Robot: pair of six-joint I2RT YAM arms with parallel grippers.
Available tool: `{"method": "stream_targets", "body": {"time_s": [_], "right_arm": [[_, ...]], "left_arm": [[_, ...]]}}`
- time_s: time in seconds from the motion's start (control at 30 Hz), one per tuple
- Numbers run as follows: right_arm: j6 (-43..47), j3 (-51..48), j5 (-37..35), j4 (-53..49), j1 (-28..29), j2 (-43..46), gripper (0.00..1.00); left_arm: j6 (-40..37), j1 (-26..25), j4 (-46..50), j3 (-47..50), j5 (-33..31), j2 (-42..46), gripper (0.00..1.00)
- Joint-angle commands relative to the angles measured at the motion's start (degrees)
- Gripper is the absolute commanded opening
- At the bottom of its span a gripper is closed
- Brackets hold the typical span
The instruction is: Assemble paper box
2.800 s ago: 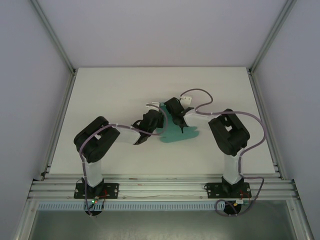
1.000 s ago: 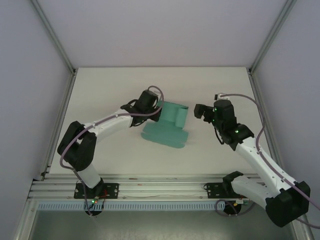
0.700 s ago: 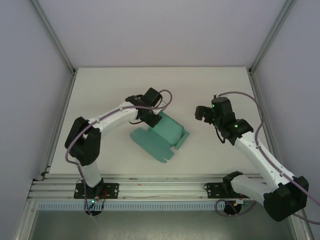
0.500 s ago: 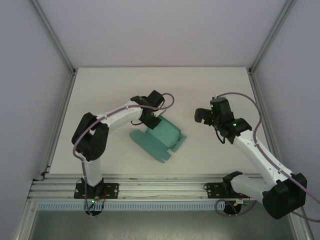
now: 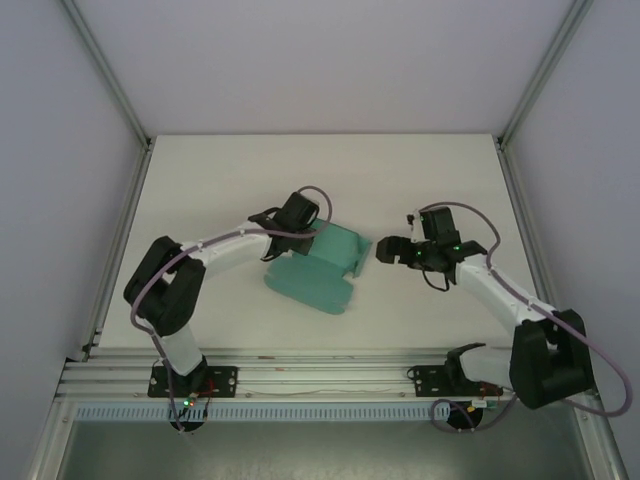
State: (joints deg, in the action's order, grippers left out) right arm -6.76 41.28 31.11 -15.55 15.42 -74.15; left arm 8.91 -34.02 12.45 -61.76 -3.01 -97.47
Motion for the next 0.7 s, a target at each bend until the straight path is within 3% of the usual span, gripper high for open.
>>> {"method": "stream_targets", "body": {"time_s": [0.0, 0.1, 0.43, 0.67], "right_arm": [[6.4, 2.2, 8.0, 5.8, -0.1, -3.9, 0.85], [9.7, 4.0, 12.6, 5.7, -0.1, -7.2, 0.81], [10.2, 10.0, 13.9, 8.0, 0.1, -14.7, 0.67], [4.2, 12.3, 4.8, 11.0, 3.4, -16.8, 0.47]], "left_arm": [[3.7, 0.0, -7.9, 1.2, -1.3, 1.7, 0.00], [4.3, 0.0, -8.9, 1.7, 1.1, 1.4, 0.00], [4.7, -0.3, -9.7, 2.2, 2.6, 0.5, 0.00], [7.8, -1.0, -8.8, 0.9, -2.7, -0.4, 0.00]]}}
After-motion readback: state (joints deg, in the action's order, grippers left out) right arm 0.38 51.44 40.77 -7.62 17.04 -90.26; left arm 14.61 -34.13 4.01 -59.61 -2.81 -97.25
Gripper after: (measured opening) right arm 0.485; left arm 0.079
